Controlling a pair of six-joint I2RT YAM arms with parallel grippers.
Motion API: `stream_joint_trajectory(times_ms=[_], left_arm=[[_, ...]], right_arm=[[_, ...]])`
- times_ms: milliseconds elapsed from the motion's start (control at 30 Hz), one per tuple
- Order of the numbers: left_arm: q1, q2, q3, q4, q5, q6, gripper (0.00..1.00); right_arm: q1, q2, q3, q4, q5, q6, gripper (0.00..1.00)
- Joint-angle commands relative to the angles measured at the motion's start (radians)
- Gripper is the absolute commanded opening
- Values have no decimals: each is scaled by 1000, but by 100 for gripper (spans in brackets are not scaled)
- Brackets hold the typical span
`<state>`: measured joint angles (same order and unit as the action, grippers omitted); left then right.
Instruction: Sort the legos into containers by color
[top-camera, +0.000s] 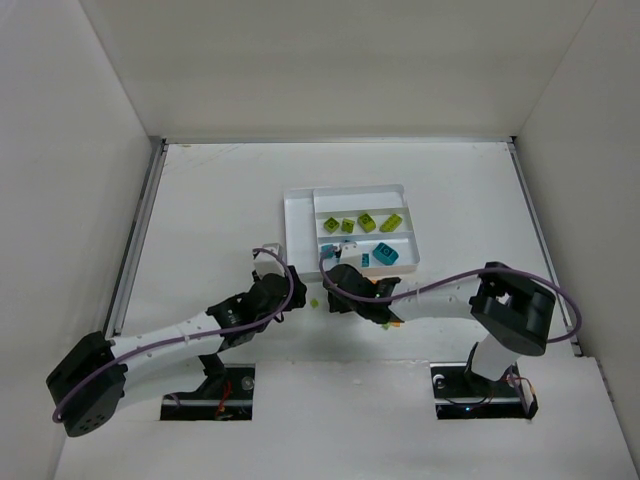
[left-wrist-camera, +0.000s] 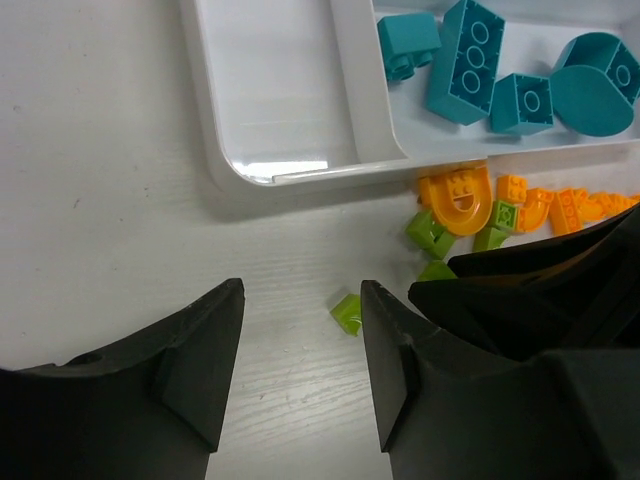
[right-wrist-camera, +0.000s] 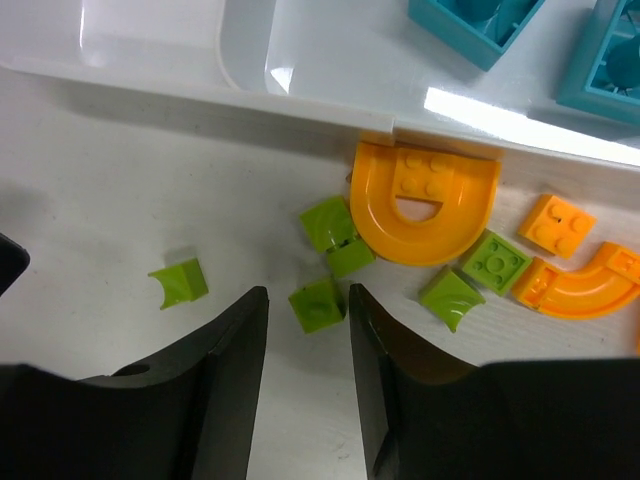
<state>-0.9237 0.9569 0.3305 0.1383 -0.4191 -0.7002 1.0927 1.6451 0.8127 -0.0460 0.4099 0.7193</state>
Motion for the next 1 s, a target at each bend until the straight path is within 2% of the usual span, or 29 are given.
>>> stream_joint_trajectory(times_ms=[0,100,400,500,600,700,967], left_arm=[[-8,-18,-18,-31,11,-30,49],[-13,-17,-22,-29,19,-33,51],[-34,16,-47,33,9,-51,54],[-59,22,-59,64,3,-56,55],[-79,22,-65,76,-7,-61,55],[-89,19,-67,81,-9,-65,55],[-120,14,-81,84,-43,-87,55]], right_arm=[[25,5,46,-69,39,6,45],[37,8,52,-100,58,15,45],[39,51,59,-66,95,45,27],[39,48,56,-72,101,57,31],[39,41,54,-71,99,57,43],[39,42,59,-68,101,57,45],[39,71,71,-54,101,58,28]])
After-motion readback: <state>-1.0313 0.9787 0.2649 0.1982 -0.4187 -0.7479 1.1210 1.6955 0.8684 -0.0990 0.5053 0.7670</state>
